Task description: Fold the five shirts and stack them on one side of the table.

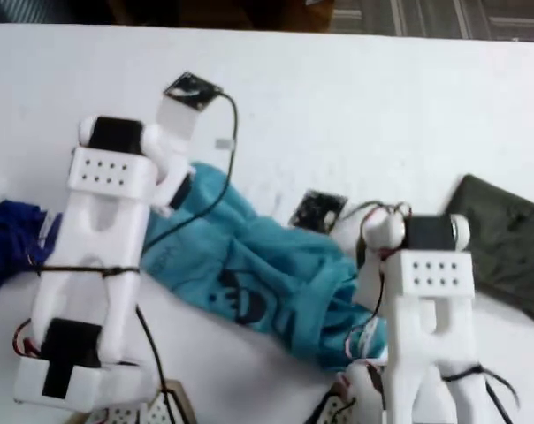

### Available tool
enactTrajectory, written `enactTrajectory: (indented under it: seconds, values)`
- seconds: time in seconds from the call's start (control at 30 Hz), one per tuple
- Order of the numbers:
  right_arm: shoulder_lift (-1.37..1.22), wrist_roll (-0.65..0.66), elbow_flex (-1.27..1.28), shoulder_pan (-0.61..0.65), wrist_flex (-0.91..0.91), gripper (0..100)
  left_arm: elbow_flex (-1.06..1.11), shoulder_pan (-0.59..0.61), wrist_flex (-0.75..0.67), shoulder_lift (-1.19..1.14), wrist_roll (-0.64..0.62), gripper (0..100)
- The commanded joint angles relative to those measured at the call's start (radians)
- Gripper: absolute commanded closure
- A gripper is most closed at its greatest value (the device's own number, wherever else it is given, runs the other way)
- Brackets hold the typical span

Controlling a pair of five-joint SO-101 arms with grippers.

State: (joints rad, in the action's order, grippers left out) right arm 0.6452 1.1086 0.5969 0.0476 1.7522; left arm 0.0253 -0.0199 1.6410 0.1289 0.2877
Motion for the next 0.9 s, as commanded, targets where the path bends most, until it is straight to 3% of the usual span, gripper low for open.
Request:
enactTrajectory:
  seconds: [0.0,0.1,0.3,0.47,0.87]
  values:
    - [-0.041,0.009,-0.143,-0.007,0.019,65.9,0.024,-0.011,-0.023,0.044,0.005,97]
    - [-0.088,-0.017,-0.264,0.002,0.016,66.6,0.068,-0.011,-0.037,0.044,0.005,97]
    - [-0.404,-0.325,-0.479,0.102,-0.015,66.9,0.16,-0.005,-0.118,0.044,0.005,97]
    - [-0.688,-0.505,-0.674,0.134,-0.036,66.9,0.226,-0.003,-0.153,0.044,0.003,97]
    - [-1.01,-0.551,-0.804,0.242,-0.019,66.9,0.369,-0.003,-0.301,0.044,0.005,97]
